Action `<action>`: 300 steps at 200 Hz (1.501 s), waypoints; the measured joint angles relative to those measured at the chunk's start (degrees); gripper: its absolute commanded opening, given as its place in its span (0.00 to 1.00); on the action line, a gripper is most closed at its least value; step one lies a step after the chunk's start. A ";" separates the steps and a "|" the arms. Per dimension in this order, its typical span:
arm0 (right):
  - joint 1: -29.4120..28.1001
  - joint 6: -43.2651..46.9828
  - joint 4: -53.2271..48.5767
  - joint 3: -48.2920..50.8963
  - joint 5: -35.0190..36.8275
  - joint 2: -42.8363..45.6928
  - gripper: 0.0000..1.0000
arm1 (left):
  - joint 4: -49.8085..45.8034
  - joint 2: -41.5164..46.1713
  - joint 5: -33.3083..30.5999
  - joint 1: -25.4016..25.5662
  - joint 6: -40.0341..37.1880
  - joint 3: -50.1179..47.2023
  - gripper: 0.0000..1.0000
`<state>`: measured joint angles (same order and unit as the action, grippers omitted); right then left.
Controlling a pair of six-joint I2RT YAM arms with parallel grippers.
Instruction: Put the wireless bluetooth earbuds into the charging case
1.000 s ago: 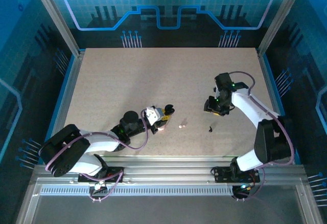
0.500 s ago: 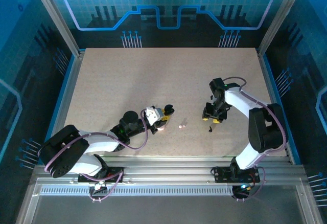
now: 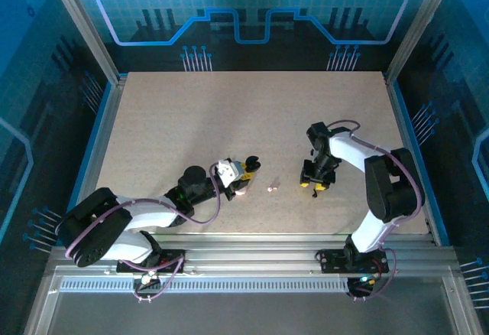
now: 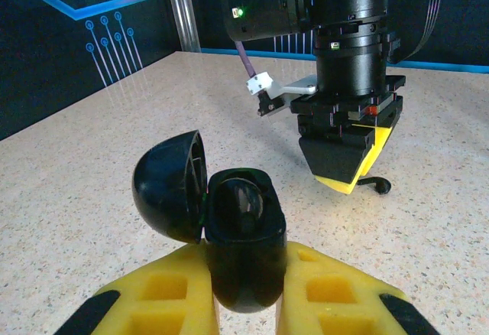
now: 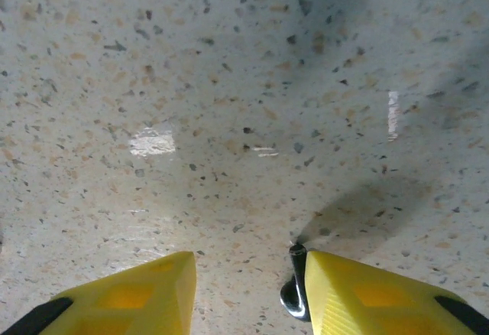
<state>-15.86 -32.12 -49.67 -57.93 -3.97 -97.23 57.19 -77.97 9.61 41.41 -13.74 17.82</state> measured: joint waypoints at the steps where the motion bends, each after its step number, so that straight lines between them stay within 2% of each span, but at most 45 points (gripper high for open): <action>1: -0.02 0.00 0.00 0.00 -0.02 0.00 0.42 | 0.00 0.00 0.00 0.00 -0.02 0.00 0.09; 65: -0.94 -0.02 0.00 0.52 -0.44 -0.04 0.40 | 0.02 0.07 0.00 -0.04 -0.20 -0.07 0.09; 127: -4.15 -0.48 0.17 1.27 -2.32 -0.02 0.36 | 0.02 0.07 0.00 -0.04 -0.20 -0.44 0.09; 174: -5.31 -1.09 -0.09 2.01 -2.45 0.28 0.37 | 0.04 0.07 0.00 -0.20 -0.20 -0.55 0.09; 242: -4.59 1.11 -4.22 -1.07 0.85 5.64 0.39 | 0.04 0.57 0.00 -0.26 -0.20 -0.74 0.09; 300: -4.17 5.35 -3.50 -4.66 -1.01 -0.07 0.42 | 0.02 0.87 0.00 -0.31 -0.20 -0.87 0.09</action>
<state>-20.03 -26.76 -53.17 -62.59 -4.97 -97.30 57.21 -77.10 9.61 41.10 -13.93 16.95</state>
